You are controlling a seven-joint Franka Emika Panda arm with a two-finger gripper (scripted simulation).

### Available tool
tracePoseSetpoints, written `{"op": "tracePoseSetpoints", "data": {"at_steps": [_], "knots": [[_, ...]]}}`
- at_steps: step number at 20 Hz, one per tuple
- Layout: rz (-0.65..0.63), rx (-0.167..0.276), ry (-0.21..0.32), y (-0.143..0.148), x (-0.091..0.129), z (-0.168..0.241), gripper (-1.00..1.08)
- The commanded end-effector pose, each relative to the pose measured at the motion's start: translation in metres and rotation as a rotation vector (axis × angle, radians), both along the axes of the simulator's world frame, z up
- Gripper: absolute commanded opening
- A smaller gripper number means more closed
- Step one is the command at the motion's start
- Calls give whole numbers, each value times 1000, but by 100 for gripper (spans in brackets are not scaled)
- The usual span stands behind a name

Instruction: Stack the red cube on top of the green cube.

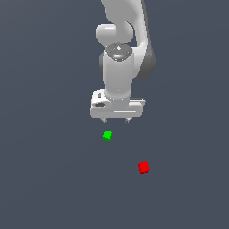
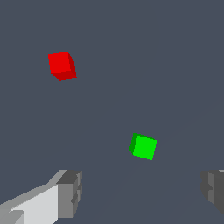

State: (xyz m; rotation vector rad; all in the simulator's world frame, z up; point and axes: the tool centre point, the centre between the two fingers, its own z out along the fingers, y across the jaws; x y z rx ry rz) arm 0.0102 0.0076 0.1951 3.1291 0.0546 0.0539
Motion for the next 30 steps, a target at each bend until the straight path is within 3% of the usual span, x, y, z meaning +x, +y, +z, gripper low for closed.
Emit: {"op": "tracePoseSetpoints", "data": {"at_steps": [1,12,30], "knots": [[0,0,0,0,0,0,100],[20,2,4,15,19,-16,100],[106,6,23,80,95,-81,100]]}}
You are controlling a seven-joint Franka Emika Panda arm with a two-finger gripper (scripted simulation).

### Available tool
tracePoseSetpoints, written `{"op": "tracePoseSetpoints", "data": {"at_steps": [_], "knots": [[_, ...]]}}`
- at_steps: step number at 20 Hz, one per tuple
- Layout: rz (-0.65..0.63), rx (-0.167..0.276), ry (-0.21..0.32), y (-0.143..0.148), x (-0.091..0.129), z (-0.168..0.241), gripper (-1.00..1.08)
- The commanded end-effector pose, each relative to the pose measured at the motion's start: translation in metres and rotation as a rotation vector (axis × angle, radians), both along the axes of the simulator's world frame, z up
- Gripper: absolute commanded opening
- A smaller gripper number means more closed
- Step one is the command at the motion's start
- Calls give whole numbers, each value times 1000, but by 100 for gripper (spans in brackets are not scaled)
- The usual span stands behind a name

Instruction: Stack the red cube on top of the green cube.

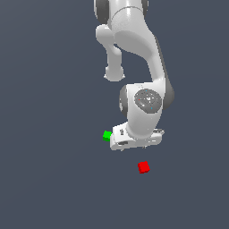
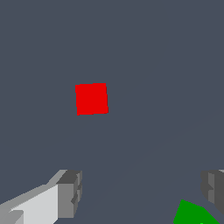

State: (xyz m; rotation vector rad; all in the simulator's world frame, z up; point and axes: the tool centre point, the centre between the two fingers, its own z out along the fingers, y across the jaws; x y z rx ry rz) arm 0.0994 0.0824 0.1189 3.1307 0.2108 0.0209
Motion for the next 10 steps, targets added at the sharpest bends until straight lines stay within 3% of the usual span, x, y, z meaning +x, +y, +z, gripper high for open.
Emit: {"op": "tracePoseSetpoints", "data": {"at_steps": [1,10], "knots": [[11,0,2,9,10,-8,100],[44,2,9,36,37,-33,100]]}}
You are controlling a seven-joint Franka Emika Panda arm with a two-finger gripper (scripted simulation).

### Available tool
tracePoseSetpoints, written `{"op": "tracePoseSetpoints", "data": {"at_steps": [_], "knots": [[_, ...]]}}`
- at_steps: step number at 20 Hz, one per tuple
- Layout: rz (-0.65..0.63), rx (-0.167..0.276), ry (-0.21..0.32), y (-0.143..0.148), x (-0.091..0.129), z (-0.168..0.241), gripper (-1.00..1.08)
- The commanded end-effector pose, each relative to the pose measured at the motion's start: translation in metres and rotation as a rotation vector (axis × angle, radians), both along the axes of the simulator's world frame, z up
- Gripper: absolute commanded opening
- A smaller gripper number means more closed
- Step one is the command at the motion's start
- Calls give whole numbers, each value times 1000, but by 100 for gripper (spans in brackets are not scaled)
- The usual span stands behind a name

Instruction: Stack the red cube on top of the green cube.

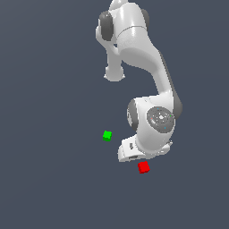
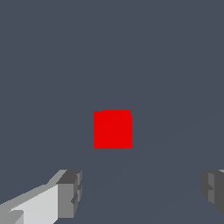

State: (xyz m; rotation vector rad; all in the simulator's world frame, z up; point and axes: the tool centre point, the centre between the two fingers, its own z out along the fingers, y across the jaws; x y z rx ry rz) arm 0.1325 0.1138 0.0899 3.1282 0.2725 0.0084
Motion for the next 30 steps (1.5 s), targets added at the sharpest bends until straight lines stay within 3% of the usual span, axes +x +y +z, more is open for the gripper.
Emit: {"op": "tracePoseSetpoints", "data": {"at_steps": [1,22,30], "knots": [[8,0,1,6,7,-6,100],[28,1,5,23,24,-21,100],[28,1,5,23,23,-56,100]]}}
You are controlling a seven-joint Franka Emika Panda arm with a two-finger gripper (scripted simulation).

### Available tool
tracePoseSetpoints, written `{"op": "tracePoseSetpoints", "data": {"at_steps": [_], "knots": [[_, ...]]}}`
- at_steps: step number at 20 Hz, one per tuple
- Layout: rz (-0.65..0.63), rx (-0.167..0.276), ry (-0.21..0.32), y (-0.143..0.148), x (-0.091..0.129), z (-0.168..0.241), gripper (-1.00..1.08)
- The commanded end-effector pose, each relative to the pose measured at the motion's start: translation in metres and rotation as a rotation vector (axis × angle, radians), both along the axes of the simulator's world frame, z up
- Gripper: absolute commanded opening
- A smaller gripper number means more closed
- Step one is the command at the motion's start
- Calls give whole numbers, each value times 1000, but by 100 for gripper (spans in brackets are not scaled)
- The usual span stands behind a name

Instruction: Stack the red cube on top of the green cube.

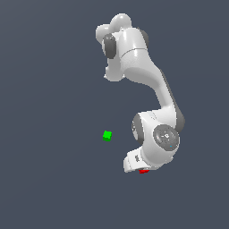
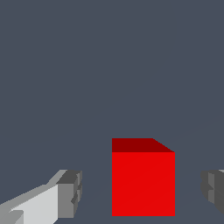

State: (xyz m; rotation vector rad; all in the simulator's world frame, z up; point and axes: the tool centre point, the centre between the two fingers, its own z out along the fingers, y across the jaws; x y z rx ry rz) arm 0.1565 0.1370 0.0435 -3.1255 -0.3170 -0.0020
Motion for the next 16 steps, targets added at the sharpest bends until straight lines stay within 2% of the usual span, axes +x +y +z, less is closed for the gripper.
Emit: {"op": "tracePoseSetpoints", "data": {"at_steps": [1,9,10,16], "knots": [[0,0,1,0,-1,-14,100],[0,0,1,0,1,-23,100],[0,0,1,0,1,-23,-100],[0,0,1,0,1,-23,-100]]}}
